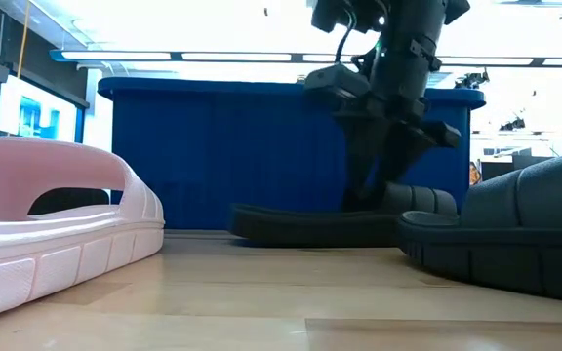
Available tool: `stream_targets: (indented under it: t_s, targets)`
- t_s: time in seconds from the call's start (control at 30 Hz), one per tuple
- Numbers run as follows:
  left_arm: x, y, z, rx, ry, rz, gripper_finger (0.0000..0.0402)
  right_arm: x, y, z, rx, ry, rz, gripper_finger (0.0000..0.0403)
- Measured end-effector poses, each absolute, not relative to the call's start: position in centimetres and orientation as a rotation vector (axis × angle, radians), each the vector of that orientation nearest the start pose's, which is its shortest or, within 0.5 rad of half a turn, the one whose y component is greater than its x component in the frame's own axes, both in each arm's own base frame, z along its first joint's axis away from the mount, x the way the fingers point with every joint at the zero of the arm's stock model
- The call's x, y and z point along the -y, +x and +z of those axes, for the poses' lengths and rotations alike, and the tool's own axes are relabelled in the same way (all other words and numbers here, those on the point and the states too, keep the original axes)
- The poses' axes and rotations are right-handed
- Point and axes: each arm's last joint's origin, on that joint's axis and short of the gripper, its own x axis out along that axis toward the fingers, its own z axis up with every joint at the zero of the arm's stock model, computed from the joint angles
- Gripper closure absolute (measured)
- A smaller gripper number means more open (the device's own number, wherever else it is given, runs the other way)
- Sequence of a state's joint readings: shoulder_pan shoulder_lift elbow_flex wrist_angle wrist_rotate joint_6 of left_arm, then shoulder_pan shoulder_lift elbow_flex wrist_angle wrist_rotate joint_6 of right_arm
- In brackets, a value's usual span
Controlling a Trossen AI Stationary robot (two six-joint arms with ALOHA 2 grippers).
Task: Pick and place slides into bin
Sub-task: Adjust the black slide, then put the black slide into the blue bin
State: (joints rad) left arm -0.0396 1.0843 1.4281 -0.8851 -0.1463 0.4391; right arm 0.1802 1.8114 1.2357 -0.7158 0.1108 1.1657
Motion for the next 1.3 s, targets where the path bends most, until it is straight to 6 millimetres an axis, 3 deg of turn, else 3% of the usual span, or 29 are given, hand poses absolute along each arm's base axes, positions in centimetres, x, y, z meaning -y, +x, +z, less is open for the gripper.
stream_targets:
  t_s: [0.37,0.63,0.8,1.07,1.17,1.3]
  targets:
    - [0.6,20.0,41.1,-0.669,0.249,-0.06,0.0252,-7.6,34.7,22.6,-1.211,0.748,-0.612,0.0258]
    - [2.8,23.2,37.0,-0.974,0.28,-0.238,0.0252,-9.8,36.0,26.8,-1.128,0.641,-0.39,0.0258]
    - [4.9,23.3,35.1,-1.149,0.233,-0.319,0.0252,-10.8,36.4,29.3,-1.065,0.494,-0.25,0.0258]
    - [8.5,20.2,33.8,-1.435,0.293,-0.055,0.0252,-11.0,36.6,29.9,-1.005,0.422,-0.25,0.0258]
    - [10.0,19.1,33.0,-1.417,0.284,0.088,0.0252,-11.0,36.6,29.8,-1.007,0.421,-0.251,0.0258]
    - [11.7,17.8,30.4,-1.382,0.305,0.24,0.0252,-11.0,36.6,29.8,-1.005,0.425,-0.252,0.0258]
